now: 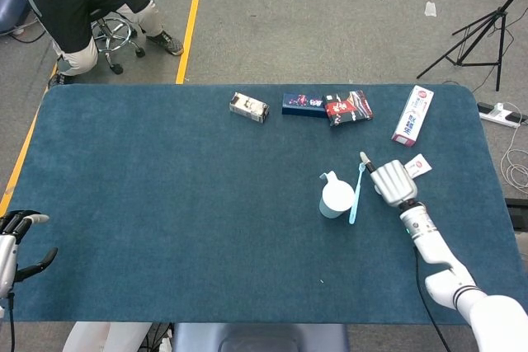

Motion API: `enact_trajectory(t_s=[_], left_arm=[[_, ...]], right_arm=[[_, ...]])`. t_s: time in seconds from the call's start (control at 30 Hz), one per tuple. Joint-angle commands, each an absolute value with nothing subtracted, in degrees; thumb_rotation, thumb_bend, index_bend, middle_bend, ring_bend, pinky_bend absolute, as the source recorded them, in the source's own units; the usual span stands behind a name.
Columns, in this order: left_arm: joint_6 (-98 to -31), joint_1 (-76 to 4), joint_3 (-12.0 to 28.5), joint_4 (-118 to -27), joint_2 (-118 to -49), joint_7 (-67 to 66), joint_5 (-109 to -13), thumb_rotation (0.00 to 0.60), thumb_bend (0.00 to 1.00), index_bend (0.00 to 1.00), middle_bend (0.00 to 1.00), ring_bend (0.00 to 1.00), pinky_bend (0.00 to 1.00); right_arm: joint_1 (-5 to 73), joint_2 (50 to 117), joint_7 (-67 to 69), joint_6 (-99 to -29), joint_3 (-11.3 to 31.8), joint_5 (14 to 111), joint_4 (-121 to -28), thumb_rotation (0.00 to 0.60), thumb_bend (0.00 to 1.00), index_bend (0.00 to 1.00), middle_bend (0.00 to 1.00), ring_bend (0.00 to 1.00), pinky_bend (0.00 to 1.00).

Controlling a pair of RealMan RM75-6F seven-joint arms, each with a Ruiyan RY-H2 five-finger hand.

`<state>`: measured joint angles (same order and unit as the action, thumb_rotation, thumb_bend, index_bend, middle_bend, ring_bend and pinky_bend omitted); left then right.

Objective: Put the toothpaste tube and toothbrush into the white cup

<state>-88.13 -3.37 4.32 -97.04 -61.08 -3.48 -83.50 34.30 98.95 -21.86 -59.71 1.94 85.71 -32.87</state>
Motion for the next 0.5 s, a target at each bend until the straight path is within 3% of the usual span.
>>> enact_trajectory(t_s=[0.03,0.27,0.5], left_arm=[[-88.1,-3.4,4.3,-97.1,-61.1,-3.5,-83.5,0.6,0.22,0.33,0.3,0.21,0.26],[-87.9,-3.4,4.2,-97.1,-61.2,-4.0,-83.5,0.6,0.22,0.33,0.3,0.21,0.27],[-87.7,-3.5,4.3,-97.0,-61.3,-4.1,-83.2,0.6,0.22,0.33,0.3,0.21,0.27]], right_arm=[[33.5,94.7,-22.1,-58.5,2.4,84.5,-39.3,0.6,0.0,0.05,0.98,0.87,1.0],[32.5,85.1,-25.0,-52.8,6.0,76.6,-55.2,0.6,0.0,0.2,1.0,0.89,1.0],[32.9,81.9,-25.6,-48.7,8.3,70.1,-60.3,0.6,0.0,0.31,1.0,0.93,1.0]])
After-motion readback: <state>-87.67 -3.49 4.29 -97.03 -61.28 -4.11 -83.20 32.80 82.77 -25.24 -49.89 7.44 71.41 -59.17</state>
